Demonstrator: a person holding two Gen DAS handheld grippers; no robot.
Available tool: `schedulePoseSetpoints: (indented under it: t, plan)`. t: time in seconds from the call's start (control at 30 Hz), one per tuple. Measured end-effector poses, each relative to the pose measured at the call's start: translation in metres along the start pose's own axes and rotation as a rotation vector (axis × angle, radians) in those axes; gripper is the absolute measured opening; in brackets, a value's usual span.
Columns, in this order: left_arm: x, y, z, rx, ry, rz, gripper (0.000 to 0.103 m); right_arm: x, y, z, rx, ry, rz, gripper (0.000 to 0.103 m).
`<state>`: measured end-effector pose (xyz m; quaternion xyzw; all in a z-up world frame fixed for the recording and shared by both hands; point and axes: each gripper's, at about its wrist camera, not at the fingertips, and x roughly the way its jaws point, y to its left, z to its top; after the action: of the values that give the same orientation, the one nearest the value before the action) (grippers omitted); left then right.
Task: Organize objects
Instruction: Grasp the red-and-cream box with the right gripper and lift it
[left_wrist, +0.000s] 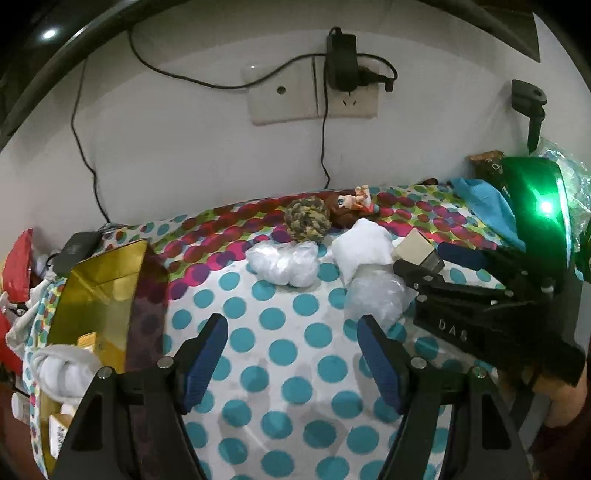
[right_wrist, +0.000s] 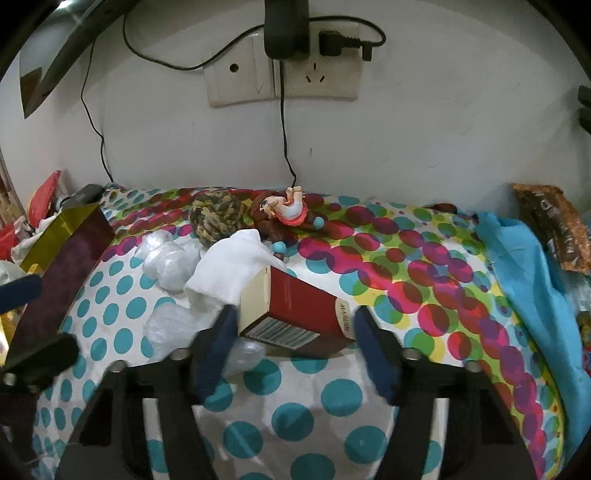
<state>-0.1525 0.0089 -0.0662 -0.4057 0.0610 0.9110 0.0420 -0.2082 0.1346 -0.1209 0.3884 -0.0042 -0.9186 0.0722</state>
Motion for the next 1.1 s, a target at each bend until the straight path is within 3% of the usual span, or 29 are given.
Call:
schedulePoseSetpoints:
  t: [0.13, 0.33, 0.4, 0.93, 1.1]
  plan:
    - [0.013, -0.007, 0.004, -0.003, 0.021, -0.017, 0.075, 0.001, -0.002, 0.0, 0.005, -0.009, 0.001, 0.055]
    - [0.026, -0.016, 0.002, 0.004, 0.044, -0.037, 0.075, -0.004, -0.002, -0.003, -0.003, -0.044, -0.012, 0.043]
    - [0.028, -0.019, 0.0, 0.008, 0.046, -0.049, 0.075, -0.007, -0.005, -0.004, 0.005, -0.056, -0.018, 0.028]
    - [0.026, -0.059, -0.008, 0.114, 0.023, -0.115, 0.075, -0.049, -0.04, -0.038, 0.12, -0.084, -0.099, 0.027]
    - [0.023, -0.067, -0.008, 0.112, 0.017, -0.176, 0.075, -0.057, -0.046, -0.043, 0.144, -0.096, -0.133, 0.027]
